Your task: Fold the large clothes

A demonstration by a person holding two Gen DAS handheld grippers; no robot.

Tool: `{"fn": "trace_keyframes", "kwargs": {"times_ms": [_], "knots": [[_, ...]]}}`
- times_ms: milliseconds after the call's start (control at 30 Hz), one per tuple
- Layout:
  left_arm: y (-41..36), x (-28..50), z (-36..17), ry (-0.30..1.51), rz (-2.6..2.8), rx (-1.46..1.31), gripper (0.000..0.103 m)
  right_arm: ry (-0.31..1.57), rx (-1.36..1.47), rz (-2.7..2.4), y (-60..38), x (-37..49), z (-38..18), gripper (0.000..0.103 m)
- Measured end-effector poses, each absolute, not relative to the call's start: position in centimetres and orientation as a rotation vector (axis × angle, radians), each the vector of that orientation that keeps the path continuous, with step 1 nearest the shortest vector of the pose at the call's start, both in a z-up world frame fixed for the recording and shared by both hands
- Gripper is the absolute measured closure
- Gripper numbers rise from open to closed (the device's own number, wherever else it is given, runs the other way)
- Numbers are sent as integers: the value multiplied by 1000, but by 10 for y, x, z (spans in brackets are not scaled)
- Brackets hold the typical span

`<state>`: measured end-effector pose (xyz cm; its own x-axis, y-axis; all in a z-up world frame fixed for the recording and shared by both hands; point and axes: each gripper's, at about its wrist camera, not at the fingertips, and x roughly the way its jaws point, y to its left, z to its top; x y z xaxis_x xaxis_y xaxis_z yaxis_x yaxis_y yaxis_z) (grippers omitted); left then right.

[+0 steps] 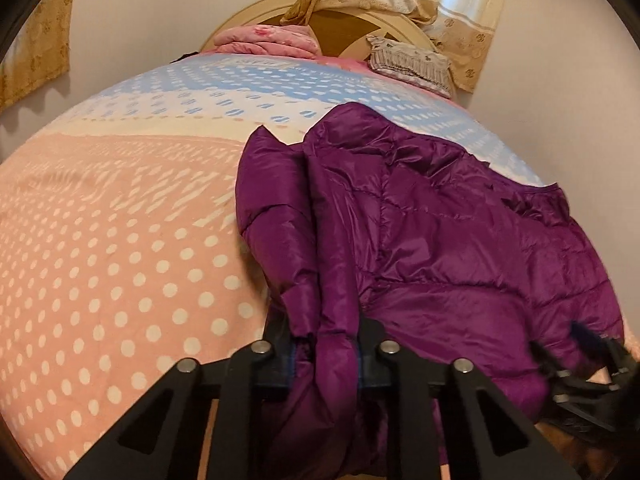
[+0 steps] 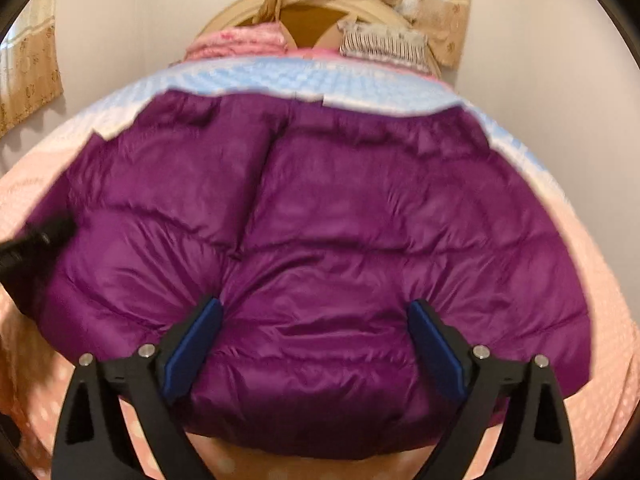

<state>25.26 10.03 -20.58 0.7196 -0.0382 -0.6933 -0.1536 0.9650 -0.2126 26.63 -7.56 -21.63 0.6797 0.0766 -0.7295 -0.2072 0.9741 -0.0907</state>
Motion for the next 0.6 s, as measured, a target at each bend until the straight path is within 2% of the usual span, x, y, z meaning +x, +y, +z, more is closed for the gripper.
{"fn": "trace_keyframes", "kwargs": {"times_ms": [133,500,567,600], "knots": [[107,255,-200,755,53,-280,91,852,-184,145,-70,279,-216,0],[131,222,-162,696,40,-342,93,833,-186,172,-58,268,-213,1],[138,214,-152,684,56,-342,93,827,-180,231,-55,266,-207,5],[141,212,-146,680,64,-340,93,818,-159,275,-57,264,-200,11]]}}
